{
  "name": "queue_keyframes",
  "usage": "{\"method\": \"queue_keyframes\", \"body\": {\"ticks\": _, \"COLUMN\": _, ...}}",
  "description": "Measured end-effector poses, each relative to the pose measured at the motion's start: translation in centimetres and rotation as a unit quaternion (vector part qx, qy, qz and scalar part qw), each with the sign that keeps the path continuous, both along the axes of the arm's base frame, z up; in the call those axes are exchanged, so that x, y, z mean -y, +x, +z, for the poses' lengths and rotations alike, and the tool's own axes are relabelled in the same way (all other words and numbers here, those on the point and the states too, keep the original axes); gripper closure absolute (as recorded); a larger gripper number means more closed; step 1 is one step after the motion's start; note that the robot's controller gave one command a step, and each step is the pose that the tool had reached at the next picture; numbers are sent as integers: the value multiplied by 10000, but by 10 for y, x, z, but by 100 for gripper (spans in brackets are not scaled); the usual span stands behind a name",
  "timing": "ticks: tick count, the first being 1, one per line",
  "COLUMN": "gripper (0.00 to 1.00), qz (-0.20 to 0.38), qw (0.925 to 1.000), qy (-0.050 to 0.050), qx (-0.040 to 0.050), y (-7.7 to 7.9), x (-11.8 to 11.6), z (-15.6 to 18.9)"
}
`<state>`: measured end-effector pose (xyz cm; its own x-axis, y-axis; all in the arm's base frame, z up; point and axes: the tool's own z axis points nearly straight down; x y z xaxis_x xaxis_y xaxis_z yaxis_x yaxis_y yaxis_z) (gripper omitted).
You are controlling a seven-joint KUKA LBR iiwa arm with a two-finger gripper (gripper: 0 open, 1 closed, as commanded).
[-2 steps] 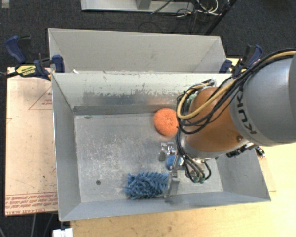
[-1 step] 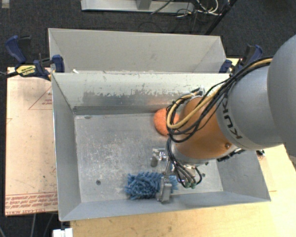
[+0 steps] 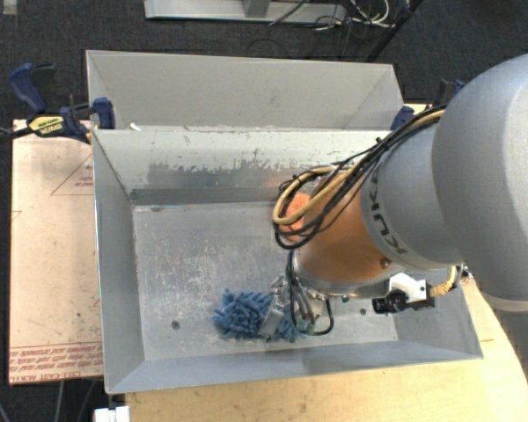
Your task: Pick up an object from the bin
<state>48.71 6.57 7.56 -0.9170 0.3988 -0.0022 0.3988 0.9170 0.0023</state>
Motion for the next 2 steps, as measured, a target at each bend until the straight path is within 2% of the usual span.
{"method": "queue_keyframes", "body": {"ticks": 1, "gripper": 100, "qz": 1, "qw": 10000, "qy": 0, "qx": 0, "y": 0, "x": 0, "z": 0}}
{"method": "queue_keyframes", "body": {"ticks": 2, "gripper": 100, "qz": -129, "qw": 9999, "qy": 0, "qx": 4, "y": 0, "x": -17, "z": 104}}
